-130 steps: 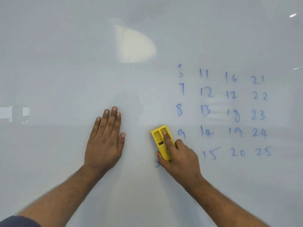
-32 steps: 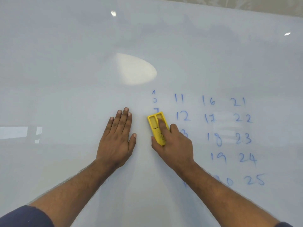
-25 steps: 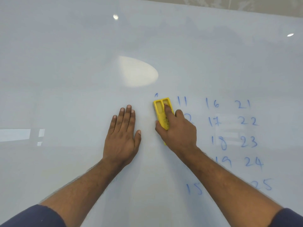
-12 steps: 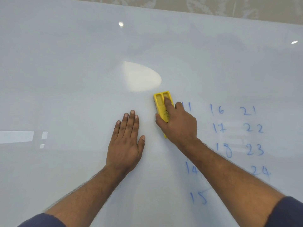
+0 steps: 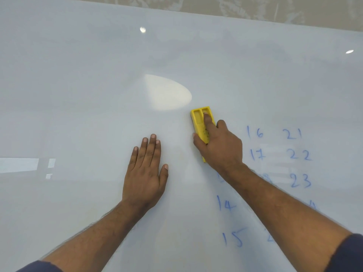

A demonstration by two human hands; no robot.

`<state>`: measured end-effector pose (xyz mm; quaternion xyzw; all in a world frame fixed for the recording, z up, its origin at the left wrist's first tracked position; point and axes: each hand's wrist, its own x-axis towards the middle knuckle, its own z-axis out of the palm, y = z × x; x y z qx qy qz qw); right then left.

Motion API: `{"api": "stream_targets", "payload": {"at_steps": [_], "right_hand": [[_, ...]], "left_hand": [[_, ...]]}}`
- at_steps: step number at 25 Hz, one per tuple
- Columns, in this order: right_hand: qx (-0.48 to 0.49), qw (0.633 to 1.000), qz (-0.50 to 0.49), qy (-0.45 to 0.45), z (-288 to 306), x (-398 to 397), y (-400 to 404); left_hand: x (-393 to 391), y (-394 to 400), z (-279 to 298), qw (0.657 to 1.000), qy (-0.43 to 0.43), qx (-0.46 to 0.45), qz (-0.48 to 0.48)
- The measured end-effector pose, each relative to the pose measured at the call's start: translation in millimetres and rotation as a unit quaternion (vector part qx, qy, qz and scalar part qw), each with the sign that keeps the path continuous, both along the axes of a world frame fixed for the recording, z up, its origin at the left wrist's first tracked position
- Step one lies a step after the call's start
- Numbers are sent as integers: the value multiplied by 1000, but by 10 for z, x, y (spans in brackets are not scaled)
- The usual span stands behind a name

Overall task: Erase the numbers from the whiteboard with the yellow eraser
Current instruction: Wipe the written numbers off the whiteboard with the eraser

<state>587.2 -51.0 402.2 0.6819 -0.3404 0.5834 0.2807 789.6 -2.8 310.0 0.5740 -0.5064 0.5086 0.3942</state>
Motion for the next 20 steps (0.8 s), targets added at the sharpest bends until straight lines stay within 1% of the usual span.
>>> {"api": "stream_targets", "payload": {"at_steps": [3, 5, 6, 8, 11, 13, 16, 18, 20], "right_hand": [[-26, 997, -10, 65, -219, 3, 9], [-30, 996, -18, 86, -333, -159, -62], [-23, 997, -21, 76, -343, -270, -104], [-3, 999, -29, 26, -294, -475, -188], [11, 999, -21, -42, -123, -549, -264], [12, 999, -5, -48, -62, -452, -230], [-17, 1000, 1, 14, -217, -363, -179], [-31, 998, -9, 58, -346, -476, -221], [-22, 998, -18, 57, -365, -659, -288]], "left_hand": [[-122, -42, 36, 999, 30, -14, -11], [-211, -72, 59, 999, 36, -15, -11], [-238, -82, 72, 999, 37, -14, -8], [-269, -96, 93, 999, 39, -9, -8], [-351, -129, 126, 999, 28, -1, -26], [-481, -186, 172, 999, 1, -1, -43], [-675, -291, 262, 998, 2, -15, -58], [-705, -329, 270, 999, 5, -16, -46], [-675, -353, 236, 999, -17, -13, -25]]}}
